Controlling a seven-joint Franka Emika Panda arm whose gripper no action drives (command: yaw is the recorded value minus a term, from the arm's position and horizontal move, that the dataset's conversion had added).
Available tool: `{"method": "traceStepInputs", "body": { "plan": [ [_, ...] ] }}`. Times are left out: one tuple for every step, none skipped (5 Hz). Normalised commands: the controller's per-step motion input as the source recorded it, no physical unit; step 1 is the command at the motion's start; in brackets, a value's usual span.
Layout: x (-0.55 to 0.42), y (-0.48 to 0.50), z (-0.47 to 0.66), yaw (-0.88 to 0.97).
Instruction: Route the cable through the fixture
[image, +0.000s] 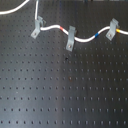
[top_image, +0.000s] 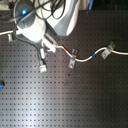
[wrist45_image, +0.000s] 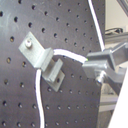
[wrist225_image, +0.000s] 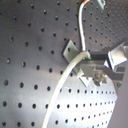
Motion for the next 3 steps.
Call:
{"method": "traceStepInputs", "body": {
  "plan": [
    [0.416,0.033,0.45,0.18],
    [0.2,0.064,0.32,0.1],
    [0.0,0.001,0.03,0.0]
  ]
}}
